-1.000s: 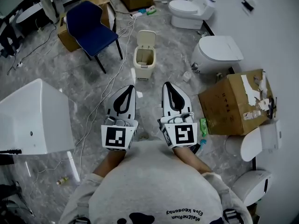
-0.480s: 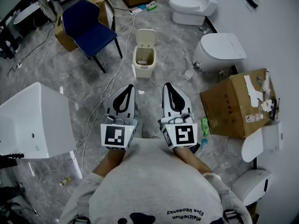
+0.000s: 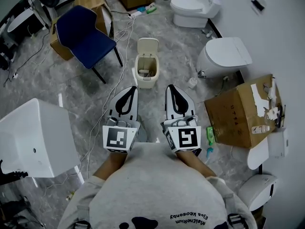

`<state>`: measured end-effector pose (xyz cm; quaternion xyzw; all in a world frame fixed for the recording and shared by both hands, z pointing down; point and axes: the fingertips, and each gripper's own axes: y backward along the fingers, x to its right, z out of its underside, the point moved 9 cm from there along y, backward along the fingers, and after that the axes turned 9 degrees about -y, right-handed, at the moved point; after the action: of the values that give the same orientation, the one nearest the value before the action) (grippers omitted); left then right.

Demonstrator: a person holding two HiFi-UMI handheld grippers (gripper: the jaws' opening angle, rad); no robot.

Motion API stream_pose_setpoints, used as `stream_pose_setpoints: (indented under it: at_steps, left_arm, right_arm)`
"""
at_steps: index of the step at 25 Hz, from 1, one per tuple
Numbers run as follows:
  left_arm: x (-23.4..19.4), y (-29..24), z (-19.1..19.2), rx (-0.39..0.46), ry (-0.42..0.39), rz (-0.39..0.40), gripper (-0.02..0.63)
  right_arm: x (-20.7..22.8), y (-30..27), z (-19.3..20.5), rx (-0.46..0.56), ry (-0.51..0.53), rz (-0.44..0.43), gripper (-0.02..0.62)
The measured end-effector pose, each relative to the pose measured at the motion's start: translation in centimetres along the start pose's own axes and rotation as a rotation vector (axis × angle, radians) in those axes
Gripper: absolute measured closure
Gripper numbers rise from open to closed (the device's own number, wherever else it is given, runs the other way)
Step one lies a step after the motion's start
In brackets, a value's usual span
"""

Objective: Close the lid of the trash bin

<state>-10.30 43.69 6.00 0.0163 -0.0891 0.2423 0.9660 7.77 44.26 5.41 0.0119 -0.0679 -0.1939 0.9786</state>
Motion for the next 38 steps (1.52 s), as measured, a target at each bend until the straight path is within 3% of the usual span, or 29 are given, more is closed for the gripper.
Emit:
stream_pose_setpoints:
  at_steps: [9,15,23,32,38]
  left_arm:
    - [-7.2,-8.4,0.5,0.039,0.012,0.053,0.586]
    - [-10.6,-13.5,1.4,-0.002,-0.014,0.118,0.586]
    - [-12.8,-18.4,2.9,-0.016,0.009,0.147,0.586]
    - [-13.6,-25.5,4.1,-0.052,0.041,0.11,0.586]
    - [-15.3,-31.0,4.2,-0.016,0.075,0.034,0.586]
  right_arm:
    - [0.8,-10.3,-0.2,0.002,0.02,0.041,0.561]
    - [2.7,-15.6,0.2,0.0,0.008,0.106,0.561]
    - [5.0,-19.8,0.9,-0.02,0.019,0.142,0.561]
    - [10.2,-26.0,1.1,-0.06,0.017,0.097,0.561]
    - [14.1,-31.6,0.8,-0.058,0.034,0.031,0.561]
